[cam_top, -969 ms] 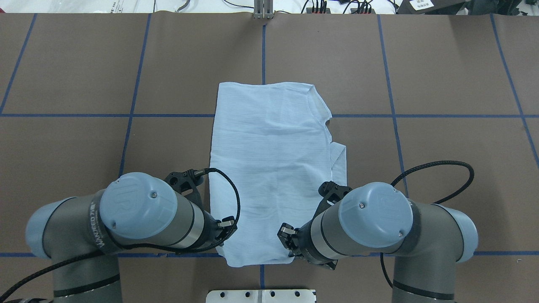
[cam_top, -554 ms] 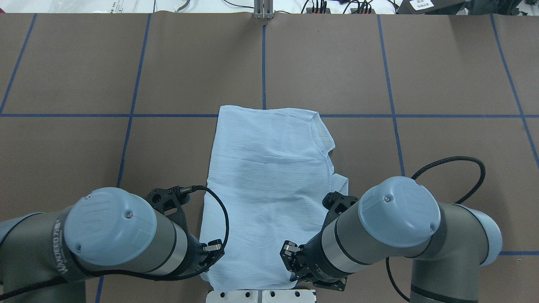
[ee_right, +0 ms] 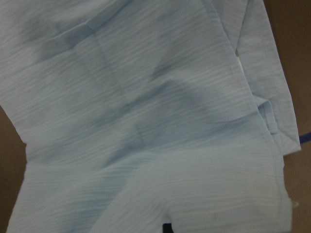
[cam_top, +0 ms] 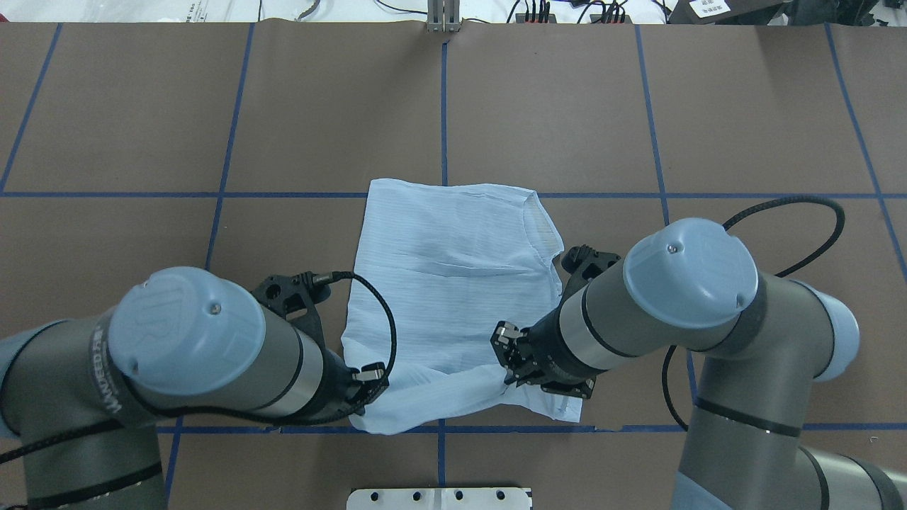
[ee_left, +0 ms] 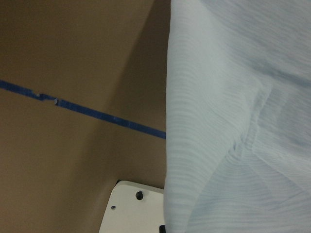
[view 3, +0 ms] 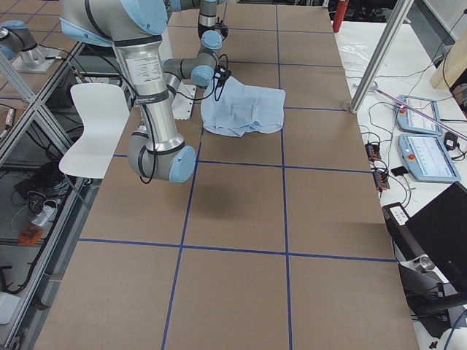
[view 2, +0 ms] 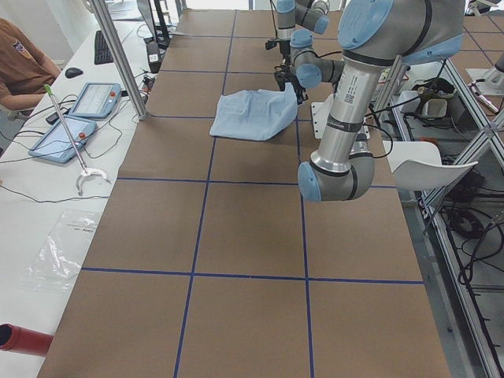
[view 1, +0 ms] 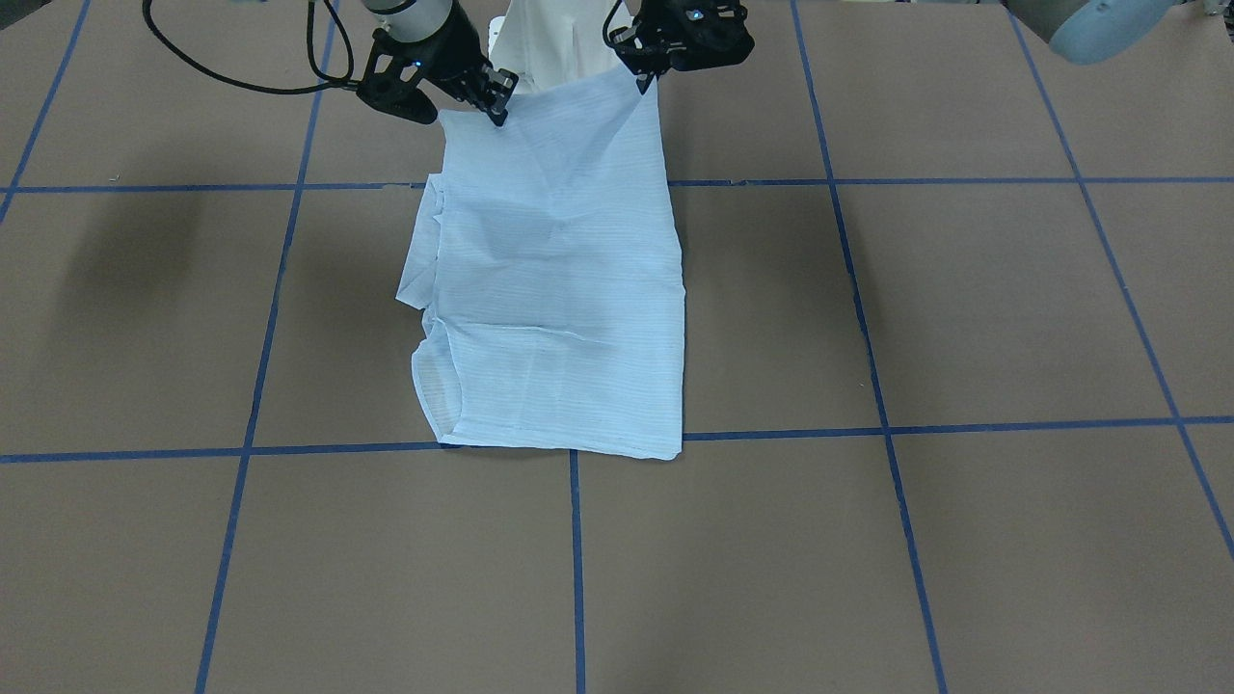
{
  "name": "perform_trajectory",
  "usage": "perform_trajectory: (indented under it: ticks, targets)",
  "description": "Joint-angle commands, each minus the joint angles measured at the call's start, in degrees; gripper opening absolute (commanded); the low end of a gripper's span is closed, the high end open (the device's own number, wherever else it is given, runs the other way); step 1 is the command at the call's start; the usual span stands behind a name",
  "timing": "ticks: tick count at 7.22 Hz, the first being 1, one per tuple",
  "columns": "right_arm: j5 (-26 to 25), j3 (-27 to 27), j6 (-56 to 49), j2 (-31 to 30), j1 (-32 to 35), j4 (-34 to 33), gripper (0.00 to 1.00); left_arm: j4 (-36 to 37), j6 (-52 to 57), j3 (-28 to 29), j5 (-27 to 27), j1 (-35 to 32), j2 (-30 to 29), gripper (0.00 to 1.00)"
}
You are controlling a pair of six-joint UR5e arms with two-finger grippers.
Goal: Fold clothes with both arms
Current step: 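Fold the near half of the shirt away from the robot with both grippers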
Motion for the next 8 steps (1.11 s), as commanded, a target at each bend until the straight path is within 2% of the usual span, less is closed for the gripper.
perform_trajectory:
  ticks: [1,3,6,8]
  targets:
    - [-3.95,-3.56,-5.37,3.04,4.01,-0.12,0.00,-3.16,3.56,3.60,-0.10,-6.50,-0.34,0.00]
    - [-9.76,-7.35,-10.70,5.07,4.98,-0.21,0.00,-7.63,5.84,7.97,-0.19,-11.52,-1.12,0.00]
    - [-10.13,-15.96,-15.49,10.52,9.37,0.41,0.00,-19.75,6.20,20.96,-0.80,-13.90,-3.84,0.00]
    - [-10.13,-20.61,-17.51,13.42,10.78,0.23,0.00,-23.73,6.29,25.56,-0.89,-15.75,-4.90,0.00]
